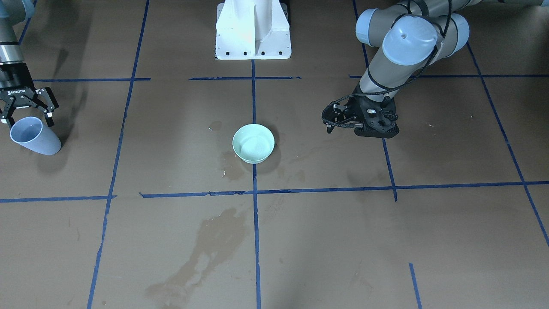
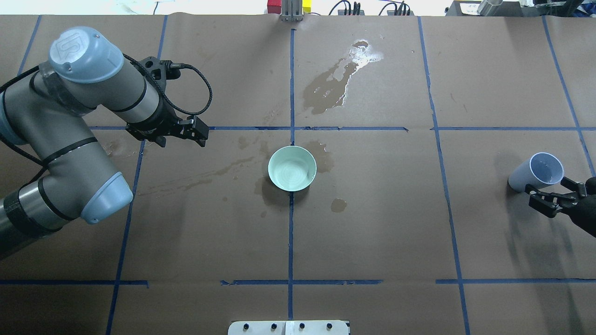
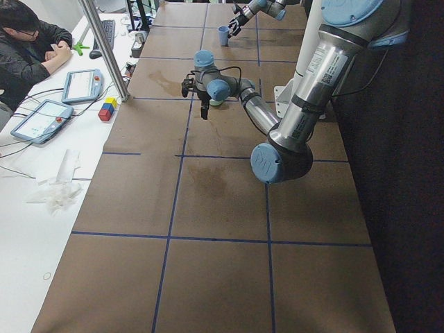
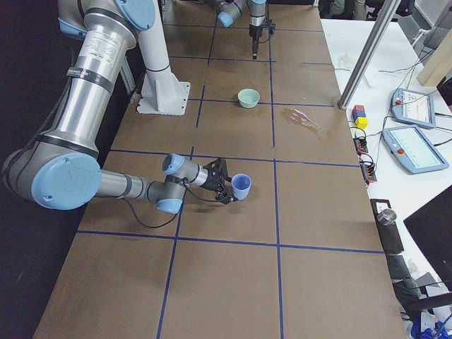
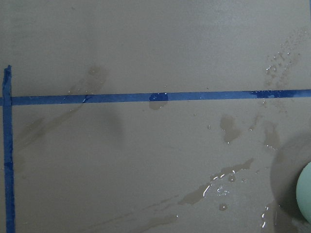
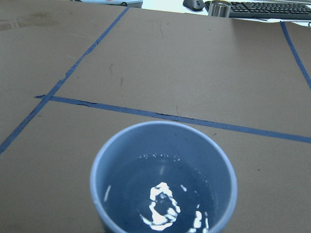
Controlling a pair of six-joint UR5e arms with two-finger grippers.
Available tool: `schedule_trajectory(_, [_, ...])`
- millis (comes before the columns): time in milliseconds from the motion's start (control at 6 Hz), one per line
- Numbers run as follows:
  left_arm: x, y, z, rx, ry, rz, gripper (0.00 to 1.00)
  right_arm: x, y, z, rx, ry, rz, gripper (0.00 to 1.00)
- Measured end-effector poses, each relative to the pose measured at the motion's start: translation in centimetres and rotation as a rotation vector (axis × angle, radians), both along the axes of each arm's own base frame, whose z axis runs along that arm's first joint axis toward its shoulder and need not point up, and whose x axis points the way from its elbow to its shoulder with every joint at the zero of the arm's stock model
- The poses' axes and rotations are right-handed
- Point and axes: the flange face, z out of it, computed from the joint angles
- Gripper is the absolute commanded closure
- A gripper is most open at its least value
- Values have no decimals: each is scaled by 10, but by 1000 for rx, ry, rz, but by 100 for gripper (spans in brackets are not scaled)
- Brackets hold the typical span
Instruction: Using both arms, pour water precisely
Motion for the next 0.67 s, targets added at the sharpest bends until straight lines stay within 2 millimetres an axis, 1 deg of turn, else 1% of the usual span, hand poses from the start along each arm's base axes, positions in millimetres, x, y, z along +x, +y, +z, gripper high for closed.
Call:
schedule_trajectory(167, [0, 0, 0, -1, 0, 0, 0, -8, -4, 9, 21, -8, 23, 0])
schedule_trajectory(333, [1, 1, 2, -2, -2, 2, 0, -12, -7, 12, 33, -10, 38, 0])
schedule_trajectory(667, [3, 2, 4, -4, -5, 5, 0, -14, -10, 11, 45, -10, 56, 0])
